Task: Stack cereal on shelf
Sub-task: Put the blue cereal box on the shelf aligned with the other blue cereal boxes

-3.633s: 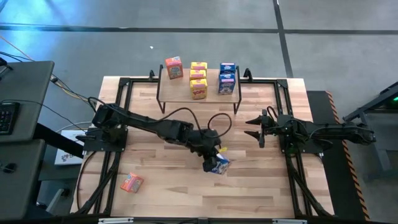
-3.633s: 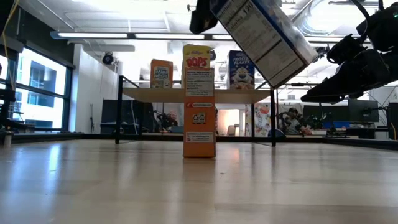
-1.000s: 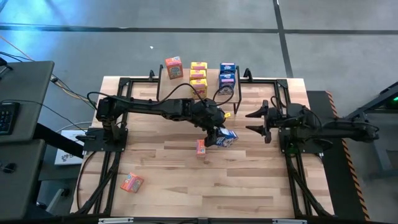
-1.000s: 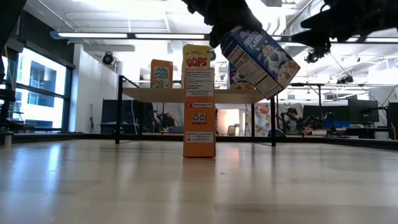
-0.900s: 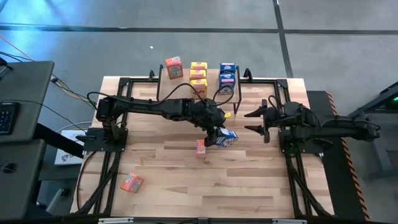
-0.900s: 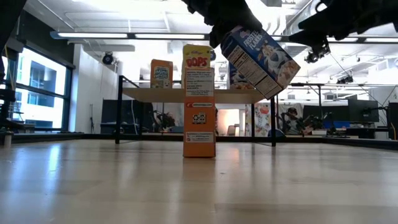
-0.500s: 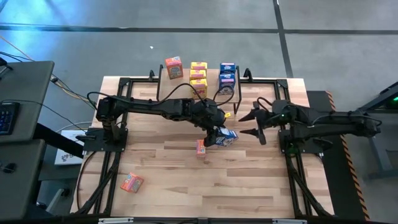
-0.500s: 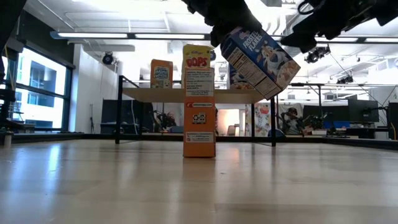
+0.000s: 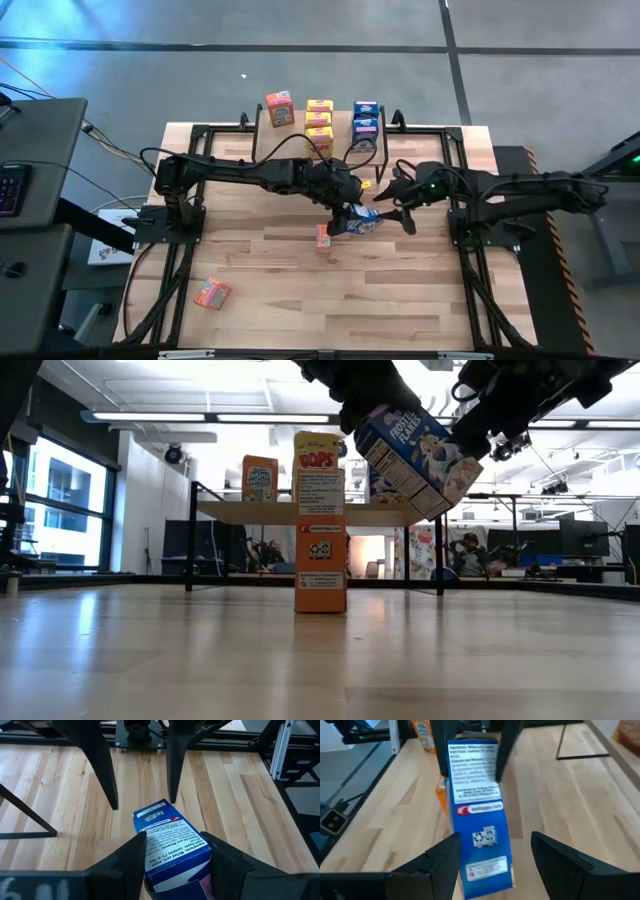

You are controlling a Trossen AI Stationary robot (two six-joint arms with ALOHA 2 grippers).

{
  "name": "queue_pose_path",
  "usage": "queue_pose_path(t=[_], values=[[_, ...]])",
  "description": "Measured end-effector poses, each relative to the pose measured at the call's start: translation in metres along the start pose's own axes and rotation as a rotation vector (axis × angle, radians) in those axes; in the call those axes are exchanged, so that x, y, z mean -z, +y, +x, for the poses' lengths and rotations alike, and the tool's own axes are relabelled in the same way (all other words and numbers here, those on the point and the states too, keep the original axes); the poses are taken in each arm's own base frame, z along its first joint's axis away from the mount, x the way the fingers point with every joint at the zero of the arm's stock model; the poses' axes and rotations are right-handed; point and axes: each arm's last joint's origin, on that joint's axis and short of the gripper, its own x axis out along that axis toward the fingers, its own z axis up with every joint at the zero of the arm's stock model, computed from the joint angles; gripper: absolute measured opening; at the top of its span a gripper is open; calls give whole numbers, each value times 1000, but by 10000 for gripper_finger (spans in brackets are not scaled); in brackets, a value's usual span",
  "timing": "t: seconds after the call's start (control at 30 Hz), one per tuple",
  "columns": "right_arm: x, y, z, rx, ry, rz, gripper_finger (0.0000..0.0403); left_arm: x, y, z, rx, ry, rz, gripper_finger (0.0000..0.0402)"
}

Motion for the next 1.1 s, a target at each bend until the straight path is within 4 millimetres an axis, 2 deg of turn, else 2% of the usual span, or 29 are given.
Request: queue_pose_path(t=[0.57, 1.1], values=[[-3, -2, 20, -81, 51, 15, 232, -1, 0, 0, -1, -7, 28, 166], [-2, -2, 22, -121, 56, 53, 231, -4, 0, 0, -1, -38, 40, 166]])
